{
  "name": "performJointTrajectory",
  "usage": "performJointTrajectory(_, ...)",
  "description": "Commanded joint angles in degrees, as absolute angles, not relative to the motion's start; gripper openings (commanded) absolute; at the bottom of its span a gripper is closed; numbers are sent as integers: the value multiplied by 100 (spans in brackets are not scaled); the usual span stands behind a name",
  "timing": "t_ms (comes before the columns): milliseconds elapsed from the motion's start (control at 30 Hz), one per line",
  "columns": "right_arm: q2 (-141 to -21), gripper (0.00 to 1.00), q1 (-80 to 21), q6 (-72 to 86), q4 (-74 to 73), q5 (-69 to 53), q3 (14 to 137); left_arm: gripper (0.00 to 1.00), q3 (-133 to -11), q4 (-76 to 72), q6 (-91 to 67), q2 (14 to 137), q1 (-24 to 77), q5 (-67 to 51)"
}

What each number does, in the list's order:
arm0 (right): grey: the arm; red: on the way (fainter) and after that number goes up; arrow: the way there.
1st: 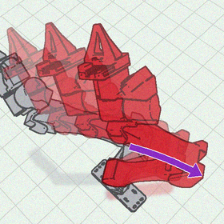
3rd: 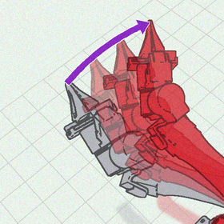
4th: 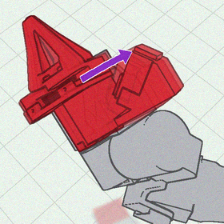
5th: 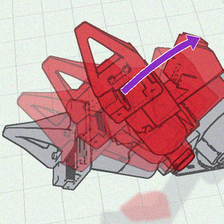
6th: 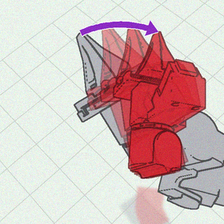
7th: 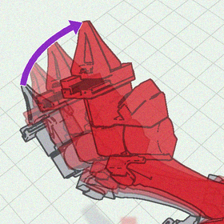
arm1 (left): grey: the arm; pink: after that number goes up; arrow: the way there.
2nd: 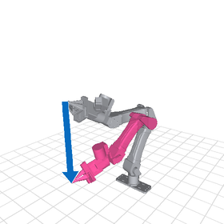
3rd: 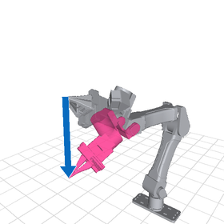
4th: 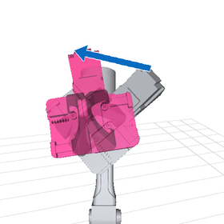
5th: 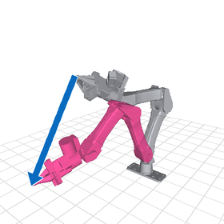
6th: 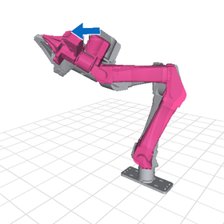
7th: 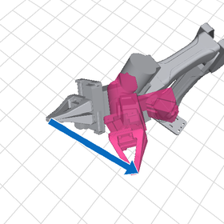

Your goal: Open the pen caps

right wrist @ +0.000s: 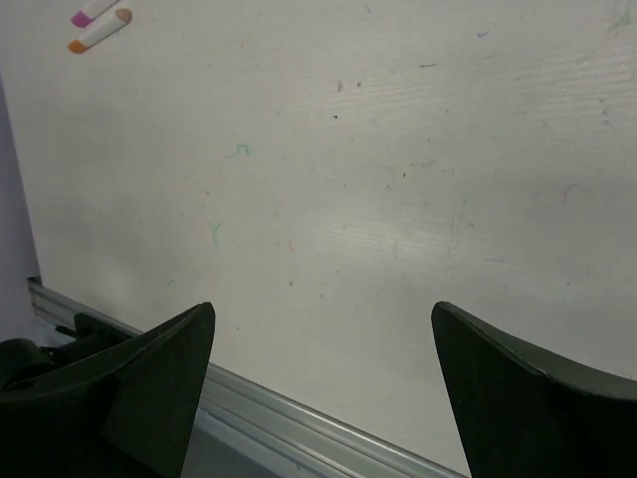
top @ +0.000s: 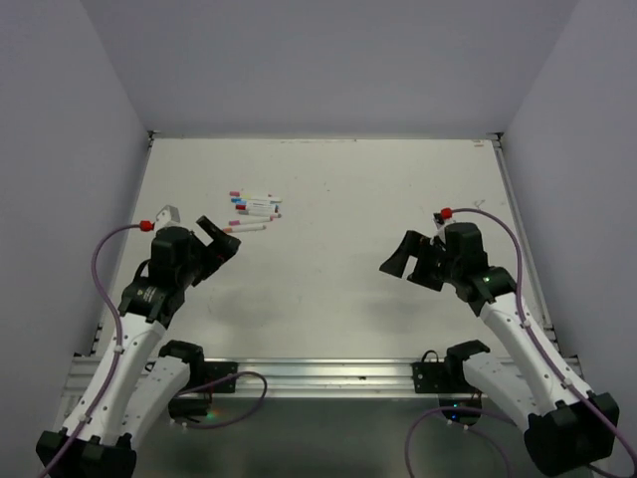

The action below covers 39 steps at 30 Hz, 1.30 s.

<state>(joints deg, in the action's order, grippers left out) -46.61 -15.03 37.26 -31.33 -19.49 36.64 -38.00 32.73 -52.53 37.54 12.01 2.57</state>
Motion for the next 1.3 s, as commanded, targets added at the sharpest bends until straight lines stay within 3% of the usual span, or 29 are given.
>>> performJointTrajectory(0, -5227, 94, -1844, 3199, -3217, -935, 4384, 100, -4271, 4026, -4790, 4340, 1178, 714)
performJointTrajectory(167, -6958, 92, -2739, 3007, -2699, -879, 5562, 100, -4350, 3718, -4702, 4632, 1178, 421)
performJointTrajectory(333, -8365, 90, -3225, 2725, -2680, -439, 7018, 100, -4377, 3938, -5185, 4289, 1178, 1748)
performJointTrajectory(433, -8771, 88, -3278, 2855, -2812, -457, 7461, 85, -4402, 3508, -4914, 4630, 1178, 1828)
performJointTrajectory(467, -8745, 87, -3287, 2900, -2778, -431, 7427, 74, -4490, 3498, -4887, 4841, 1178, 1828)
performJointTrajectory(567, -8290, 87, -3313, 3128, -2514, -291, 6945, 68, -4930, 3734, -5018, 5869, 1178, 2309)
performJointTrajectory(900, -6312, 87, -3401, 3358, -2794, 113, 5600, 77, -6502, 4702, -6231, 8480, 1187, 3050)
performJointTrajectory(1267, -5748, 87, -3401, 3349, -2988, 193, 5080, 75, -7171, 4553, -6547, 9895, 1187, 2408)
